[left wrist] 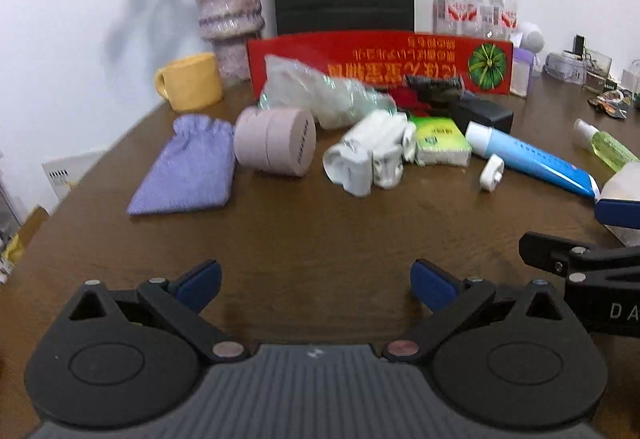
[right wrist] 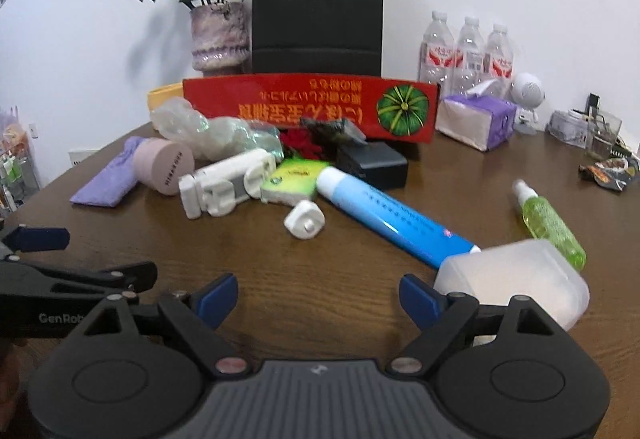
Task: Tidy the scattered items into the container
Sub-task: 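Withdraw both grippers from the box back over the table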
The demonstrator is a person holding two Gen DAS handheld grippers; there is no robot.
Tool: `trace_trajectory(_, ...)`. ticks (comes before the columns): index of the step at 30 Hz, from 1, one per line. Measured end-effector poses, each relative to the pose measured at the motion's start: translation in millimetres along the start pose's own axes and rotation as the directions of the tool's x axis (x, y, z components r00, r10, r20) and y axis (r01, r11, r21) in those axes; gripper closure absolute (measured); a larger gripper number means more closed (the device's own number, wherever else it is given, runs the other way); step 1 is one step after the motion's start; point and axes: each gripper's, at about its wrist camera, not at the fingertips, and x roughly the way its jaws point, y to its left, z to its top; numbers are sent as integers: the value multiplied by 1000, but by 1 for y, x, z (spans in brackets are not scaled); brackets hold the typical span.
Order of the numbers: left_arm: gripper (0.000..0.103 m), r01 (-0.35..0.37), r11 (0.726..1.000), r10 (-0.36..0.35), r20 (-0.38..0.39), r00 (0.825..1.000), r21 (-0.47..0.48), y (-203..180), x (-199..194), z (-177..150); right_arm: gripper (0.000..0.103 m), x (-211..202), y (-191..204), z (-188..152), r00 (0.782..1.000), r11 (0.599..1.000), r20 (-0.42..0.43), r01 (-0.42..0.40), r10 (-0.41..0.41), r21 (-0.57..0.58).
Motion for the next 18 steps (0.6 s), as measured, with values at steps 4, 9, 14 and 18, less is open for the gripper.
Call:
trace_trajectory(4,0,7,1000,-7,-8,1000,-10,2,2,0,15,3,-3,-1,1000,1000,-18,2,-2,19)
trace_trajectory(9,0,19,1000,-20,-27,999,-20,3,5,-1,15,10,-4,-1,998,999,-60,15,-13,37)
trace_trajectory(14,0,32,998,-34,-38,999,-47,6,6,0,9,14,-2,-2,996,999,-86,35,-33,29)
trace_trajectory(18,0,39,997,-41,-42,998,-62,8,7,1,6,15,-1,-1,995,999,-92,35,-32,26)
